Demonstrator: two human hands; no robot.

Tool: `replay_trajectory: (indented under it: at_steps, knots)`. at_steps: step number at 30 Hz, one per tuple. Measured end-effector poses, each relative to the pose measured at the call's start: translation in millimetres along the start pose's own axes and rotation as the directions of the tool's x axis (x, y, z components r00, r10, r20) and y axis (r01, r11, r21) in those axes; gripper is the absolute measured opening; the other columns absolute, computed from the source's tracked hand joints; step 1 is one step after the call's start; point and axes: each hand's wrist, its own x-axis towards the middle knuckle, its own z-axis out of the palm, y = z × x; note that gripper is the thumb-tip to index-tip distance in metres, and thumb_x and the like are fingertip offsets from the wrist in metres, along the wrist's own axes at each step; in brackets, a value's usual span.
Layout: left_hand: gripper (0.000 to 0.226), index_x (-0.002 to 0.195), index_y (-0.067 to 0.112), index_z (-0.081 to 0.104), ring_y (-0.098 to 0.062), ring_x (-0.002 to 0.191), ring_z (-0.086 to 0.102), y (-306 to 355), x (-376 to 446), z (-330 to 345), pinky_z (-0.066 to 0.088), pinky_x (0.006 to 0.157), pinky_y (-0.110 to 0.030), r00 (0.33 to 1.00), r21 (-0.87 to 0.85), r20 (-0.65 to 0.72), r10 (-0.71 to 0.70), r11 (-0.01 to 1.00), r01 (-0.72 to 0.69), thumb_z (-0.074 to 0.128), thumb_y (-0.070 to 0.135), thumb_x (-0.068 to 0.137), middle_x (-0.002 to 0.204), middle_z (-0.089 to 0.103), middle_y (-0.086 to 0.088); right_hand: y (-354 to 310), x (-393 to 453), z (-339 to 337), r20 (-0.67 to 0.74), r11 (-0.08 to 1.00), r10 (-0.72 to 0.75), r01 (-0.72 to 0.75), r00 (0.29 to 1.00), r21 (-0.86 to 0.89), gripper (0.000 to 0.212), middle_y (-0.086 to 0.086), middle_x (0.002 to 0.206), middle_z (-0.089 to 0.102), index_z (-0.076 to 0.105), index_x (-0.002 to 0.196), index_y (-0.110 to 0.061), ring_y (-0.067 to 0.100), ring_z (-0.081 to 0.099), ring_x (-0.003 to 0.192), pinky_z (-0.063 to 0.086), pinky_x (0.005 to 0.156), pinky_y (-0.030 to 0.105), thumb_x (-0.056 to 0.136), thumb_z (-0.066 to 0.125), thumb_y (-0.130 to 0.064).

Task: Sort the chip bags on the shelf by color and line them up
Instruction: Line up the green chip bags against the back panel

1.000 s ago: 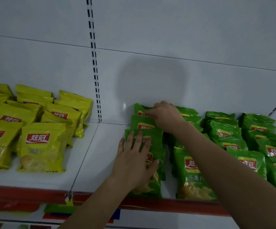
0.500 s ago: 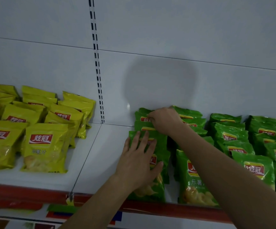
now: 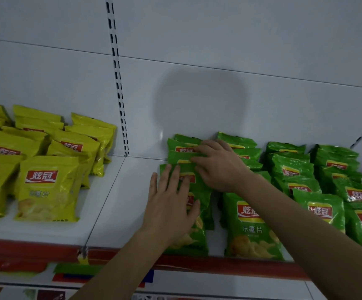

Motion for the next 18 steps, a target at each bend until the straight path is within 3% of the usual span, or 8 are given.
replay_trajectory:
  at_steps: [2,4,8,11,14,18]
  knots:
    - [0.072,0.154,0.021,0.044,-0.032,0.161,0.013,2.8,1.9,1.5,0.014,0.128,-0.061,1.000,-0.001,0.000,-0.018,1.000,0.018,0.027,0.064,0.100,0.171,0.027,-0.012,-0.5,-6.0,-2.2,0.107,0.998,0.001,0.006,0.994,-0.062,0.059,0.005,0.158,0.050,0.065,0.141,-0.034,0.033,0.035,0.153,0.022,0.126,0.061,0.097,0.032,-0.058]
    - [0.072,0.153,0.020,0.045,-0.032,0.161,0.015,5.9,1.6,1.2,0.017,0.127,-0.060,0.999,-0.010,-0.021,-0.026,1.000,0.026,0.026,0.066,0.101,0.169,0.030,-0.012,-0.7,-9.3,-1.1,0.142,0.996,0.019,-0.006,0.990,-0.093,0.056,0.007,0.164,0.041,0.060,0.145,-0.034,0.034,0.026,0.157,0.018,0.128,0.061,0.100,0.040,-0.061]
    - [0.079,0.156,0.022,0.044,-0.030,0.161,0.015,7.6,-6.8,-3.7,0.016,0.127,-0.062,0.998,-0.029,-0.054,-0.019,0.999,0.018,0.017,0.071,0.101,0.170,0.030,-0.009,-3.6,-9.7,3.4,0.055,0.997,0.071,-0.069,0.996,-0.038,0.042,0.005,0.156,0.049,0.071,0.125,-0.027,0.031,0.031,0.154,0.021,0.128,0.058,0.098,0.059,-0.056]
    - [0.088,0.164,0.023,0.029,-0.029,0.163,0.001,9.4,-13.1,-5.0,0.005,0.128,-0.062,0.999,0.017,0.020,0.034,0.999,-0.034,0.016,0.077,0.096,0.175,0.016,-0.008,-5.0,-8.2,4.3,-0.012,0.992,0.123,-0.123,0.992,0.013,0.029,0.002,0.148,0.056,0.078,0.109,-0.026,0.029,0.037,0.148,0.023,0.127,0.055,0.099,0.062,-0.049]
    - [0.092,0.167,0.023,0.019,-0.030,0.162,-0.007,11.6,-13.8,-2.8,0.000,0.128,-0.060,0.998,0.050,0.060,0.000,0.999,-0.003,0.013,0.078,0.094,0.176,0.007,-0.008,-10.9,-4.9,5.6,-0.030,0.985,0.170,-0.168,0.985,0.044,0.030,0.001,0.148,0.056,0.080,0.102,-0.026,0.028,0.036,0.149,0.021,0.128,0.054,0.100,0.060,-0.047]
    - [0.085,0.162,0.020,0.035,-0.033,0.162,0.008,16.8,-11.6,1.0,0.011,0.128,-0.061,0.997,0.035,0.039,-0.066,0.997,0.065,0.021,0.073,0.098,0.172,0.023,-0.012,-19.6,-2.3,11.5,0.009,0.979,0.199,-0.199,0.980,0.045,0.033,0.002,0.156,0.050,0.080,0.105,-0.024,0.028,0.029,0.154,0.016,0.129,0.057,0.102,0.055,-0.046]
